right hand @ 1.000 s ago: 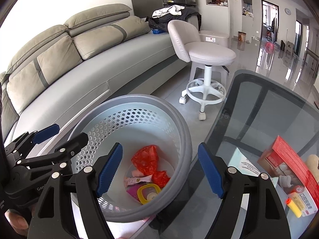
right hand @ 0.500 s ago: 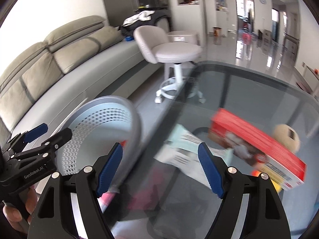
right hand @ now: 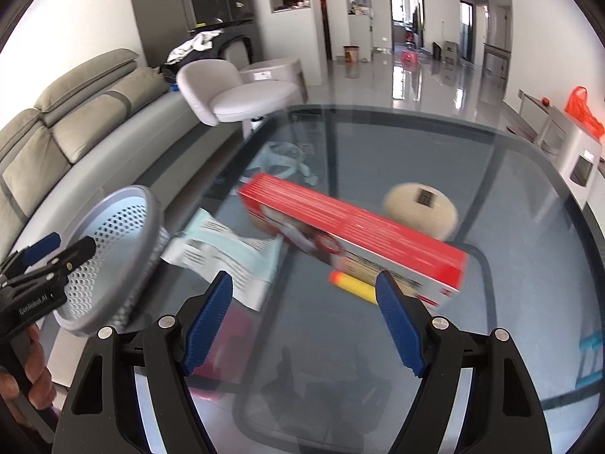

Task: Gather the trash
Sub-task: 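Move both tools back over the table toward the remaining trash, then grasp the yellow foam dart with the right tool while the left tool grasps the white sachet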

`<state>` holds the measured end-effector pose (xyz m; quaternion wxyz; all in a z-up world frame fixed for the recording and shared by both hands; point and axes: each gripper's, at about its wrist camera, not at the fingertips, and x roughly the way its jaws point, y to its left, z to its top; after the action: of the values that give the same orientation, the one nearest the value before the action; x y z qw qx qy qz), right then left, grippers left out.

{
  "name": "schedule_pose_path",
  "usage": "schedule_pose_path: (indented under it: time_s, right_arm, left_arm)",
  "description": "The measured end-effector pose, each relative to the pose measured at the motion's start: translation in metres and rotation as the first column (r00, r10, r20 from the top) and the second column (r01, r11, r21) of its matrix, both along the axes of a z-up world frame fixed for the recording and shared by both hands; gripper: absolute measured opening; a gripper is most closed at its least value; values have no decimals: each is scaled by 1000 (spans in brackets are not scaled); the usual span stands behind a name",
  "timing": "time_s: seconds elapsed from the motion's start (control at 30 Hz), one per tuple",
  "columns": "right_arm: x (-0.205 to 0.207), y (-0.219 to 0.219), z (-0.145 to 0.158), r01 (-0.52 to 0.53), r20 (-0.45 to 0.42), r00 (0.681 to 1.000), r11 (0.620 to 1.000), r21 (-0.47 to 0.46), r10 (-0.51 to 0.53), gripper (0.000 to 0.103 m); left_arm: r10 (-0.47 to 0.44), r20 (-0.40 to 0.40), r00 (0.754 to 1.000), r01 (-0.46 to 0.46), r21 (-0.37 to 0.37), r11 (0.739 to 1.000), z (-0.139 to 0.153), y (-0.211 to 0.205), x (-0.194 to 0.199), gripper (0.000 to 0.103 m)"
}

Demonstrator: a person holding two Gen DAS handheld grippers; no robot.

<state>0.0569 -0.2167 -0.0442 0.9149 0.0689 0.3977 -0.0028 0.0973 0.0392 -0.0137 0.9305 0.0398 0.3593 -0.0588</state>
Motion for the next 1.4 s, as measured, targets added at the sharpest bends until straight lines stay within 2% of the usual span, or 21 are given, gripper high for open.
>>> schedule_pose_path:
  time_s: [0.4,0.63,1.07,1.4]
  right_arm:
    - [-8,-33,-28,30,-76,997,1000,2,-30,75]
    - [5,-41,-39,34,-107,994,999,3,-33,75]
    - [37,-44,-56,20,-136,990,1000,-20,-22,75]
    - [47,-33,-62,-43,-154,987,997,-61,33,74]
  left_arm:
    - [-33,-13,999,33,-8,999,-4,-33,2,88]
    - [-47,-27,999,47,-4,999,-7,-42,6,88]
    - [-57,-52,997,56,-26,998,-12,-46,11,88]
    - [-54,-58,997,52,-33,998,-13,-45,14,88]
